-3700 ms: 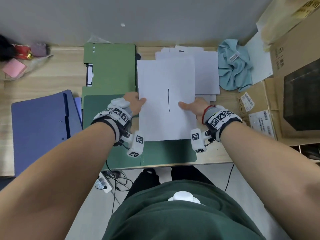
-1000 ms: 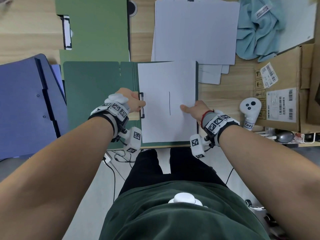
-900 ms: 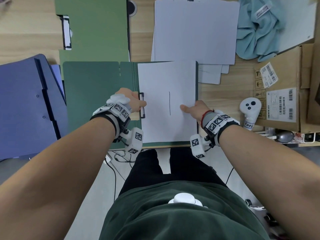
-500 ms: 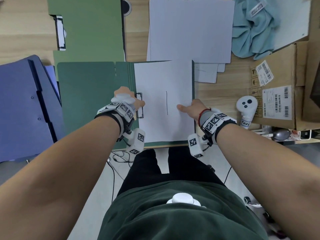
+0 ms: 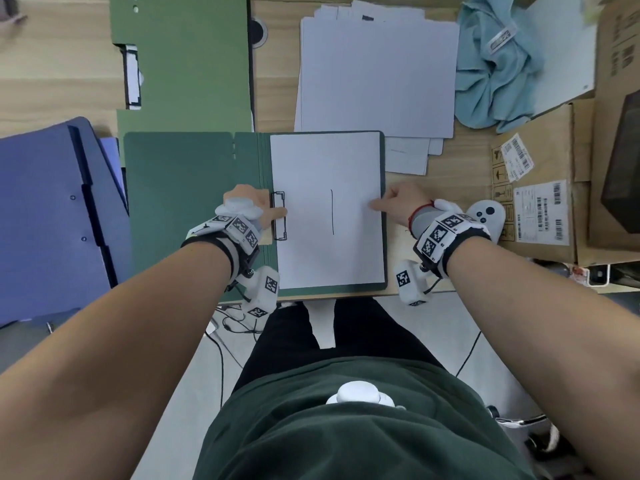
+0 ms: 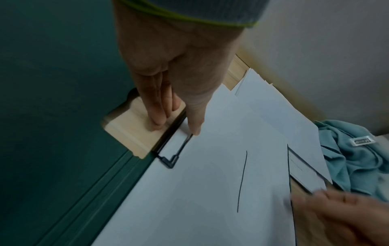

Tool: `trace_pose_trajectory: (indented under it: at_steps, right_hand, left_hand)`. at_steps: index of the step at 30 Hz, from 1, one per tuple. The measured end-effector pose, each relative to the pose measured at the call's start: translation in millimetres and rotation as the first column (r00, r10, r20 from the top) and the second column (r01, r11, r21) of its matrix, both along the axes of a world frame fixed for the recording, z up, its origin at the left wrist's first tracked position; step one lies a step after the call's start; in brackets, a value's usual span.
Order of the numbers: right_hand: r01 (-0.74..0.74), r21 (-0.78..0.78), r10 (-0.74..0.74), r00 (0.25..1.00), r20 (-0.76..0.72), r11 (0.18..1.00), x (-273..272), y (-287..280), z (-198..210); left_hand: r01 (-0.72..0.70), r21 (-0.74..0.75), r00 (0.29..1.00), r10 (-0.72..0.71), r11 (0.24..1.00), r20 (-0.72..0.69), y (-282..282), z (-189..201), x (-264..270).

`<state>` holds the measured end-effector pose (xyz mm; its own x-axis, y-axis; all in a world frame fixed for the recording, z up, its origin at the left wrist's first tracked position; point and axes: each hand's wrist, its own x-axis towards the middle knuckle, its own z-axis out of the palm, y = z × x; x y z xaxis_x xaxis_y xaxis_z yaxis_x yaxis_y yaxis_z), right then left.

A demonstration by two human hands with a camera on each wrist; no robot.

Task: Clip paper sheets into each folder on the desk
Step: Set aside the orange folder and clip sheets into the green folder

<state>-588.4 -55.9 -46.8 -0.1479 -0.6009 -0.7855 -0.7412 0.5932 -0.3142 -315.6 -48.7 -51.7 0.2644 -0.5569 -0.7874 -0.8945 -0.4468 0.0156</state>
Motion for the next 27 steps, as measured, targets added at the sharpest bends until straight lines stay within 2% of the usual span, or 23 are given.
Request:
trace_pose_trajectory:
  at_steps: [2, 4, 8, 12, 15, 19, 24, 27]
  right_hand:
    - [-0.032, -0.064, 0.037, 0.995, 0.088, 0.997, 23.3, -10.9, 8.6]
    - [-0.158, -0.121, 0.173, 0.976, 0.129, 0.98, 55.1, -18.7, 16.8]
    - [-0.488, -0.105, 0.497, 0.864, 0.082, 0.866, 123.5, -21.8, 27.3]
    - [-0.669, 0.011, 0.669, 0.742, -0.049, 0.743, 153.0, -10.9, 17.1]
    - [-0.714, 0.074, 0.716, 0.687, -0.122, 0.697, 157.5, -3.5, 7.8]
    - [-0.741, 0.117, 0.749, 0.645, -0.149, 0.661, 157.2, 0.7, 3.3]
    - [-0.734, 0.142, 0.748, 0.647, -0.151, 0.664, 157.6, 1.2, 4.7]
    - [-0.697, 0.149, 0.713, 0.691, -0.122, 0.701, 161.0, 0.9, 8.9]
  left_hand:
    - [-0.168, -0.087, 0.986, 0.166, 0.982, -0.029, 4.8, 1.5, 9.4]
    - [-0.276, -0.168, 0.961, 0.276, 0.946, -0.029, 11.0, 5.3, 27.3]
    - [-0.304, -0.259, 0.917, 0.355, 0.917, 0.181, 26.5, 19.1, 72.5]
    - [-0.345, -0.169, 0.891, 0.379, 0.923, 0.25, 35.9, 19.9, 107.2]
    - [-0.342, -0.143, 0.904, 0.367, 0.929, 0.219, 38.8, 15.2, 124.6]
    - [-0.385, -0.141, 0.89, 0.408, 0.912, 0.204, 41.7, 21.8, 140.5]
    - [-0.381, -0.157, 0.889, 0.408, 0.911, 0.208, 41.0, 34.0, 156.9]
    - [-0.391, -0.177, 0.893, 0.419, 0.903, 0.163, 34.7, 43.0, 172.0]
